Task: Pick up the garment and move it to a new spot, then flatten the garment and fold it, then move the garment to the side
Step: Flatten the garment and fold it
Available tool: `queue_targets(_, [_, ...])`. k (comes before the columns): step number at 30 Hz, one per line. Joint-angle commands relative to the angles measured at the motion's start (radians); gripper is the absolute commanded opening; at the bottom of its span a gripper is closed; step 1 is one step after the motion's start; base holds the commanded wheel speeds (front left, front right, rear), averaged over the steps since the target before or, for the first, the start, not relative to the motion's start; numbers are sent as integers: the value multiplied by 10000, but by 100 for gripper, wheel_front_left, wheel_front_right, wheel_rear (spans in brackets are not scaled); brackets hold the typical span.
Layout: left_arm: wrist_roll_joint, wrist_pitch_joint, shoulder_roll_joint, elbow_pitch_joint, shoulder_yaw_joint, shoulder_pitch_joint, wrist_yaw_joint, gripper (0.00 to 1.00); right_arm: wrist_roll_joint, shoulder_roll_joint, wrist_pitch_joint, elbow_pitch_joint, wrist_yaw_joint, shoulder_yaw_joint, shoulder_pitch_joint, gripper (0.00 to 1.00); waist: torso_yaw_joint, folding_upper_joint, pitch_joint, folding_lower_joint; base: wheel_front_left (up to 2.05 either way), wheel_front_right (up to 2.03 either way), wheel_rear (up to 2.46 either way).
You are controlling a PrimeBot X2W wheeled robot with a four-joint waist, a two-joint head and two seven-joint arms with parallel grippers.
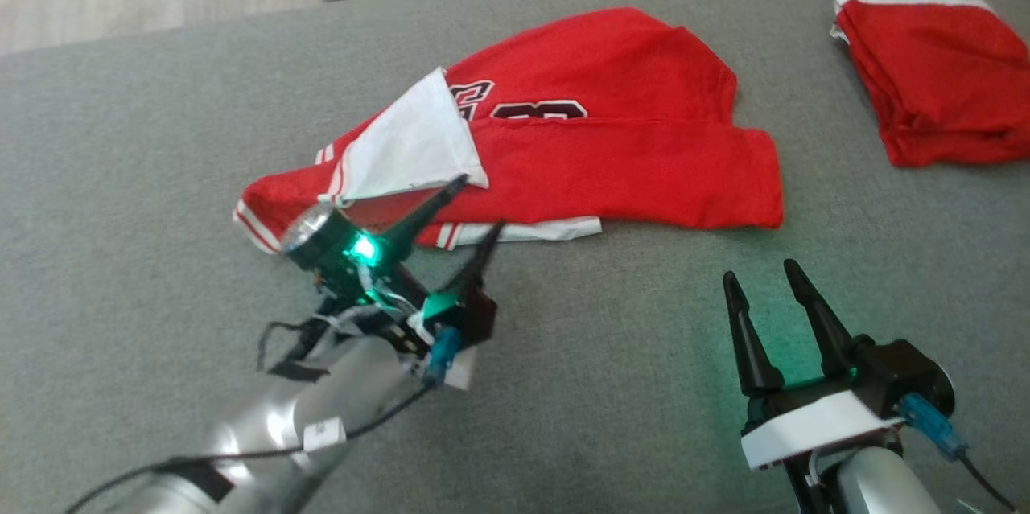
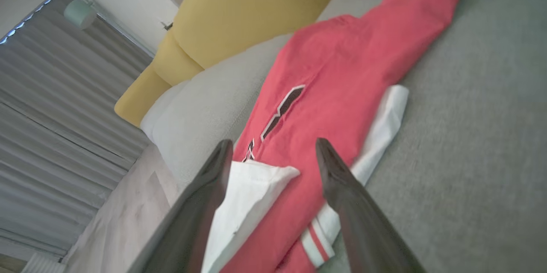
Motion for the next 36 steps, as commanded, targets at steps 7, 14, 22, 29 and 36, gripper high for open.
queue_targets(7, [413,80,-127,1875,116,-1308,334,100,29,-138,-26,-322,-7,324,-403,100,-397,0,415,-1,0,0,0])
queue_targets(14, [256,-77,-416,3265,192,-1892,365,100,76,-142,-26,-292,-7,400,-530,100,-555,0,659,-1,0,0,0])
queue_targets(22, [82,-361,-902,4159,112,-2434,116,100,139,-144,-26,-272,-7,527,-695,100,-730,0,809,-1,0,0,0])
queue_targets(29, [-33,-580,-1205,4487,-26,-2712,-31,92,130,-135,-26,-247,-7,483,-705,100,-823,0,861,-1,0,0,0])
queue_targets(36, [-209,-573,-1322,4801,-112,-2650,-215,0,123,-110,-26,-209,-7,423,-622,100,-795,0,740,-1,0,0,0])
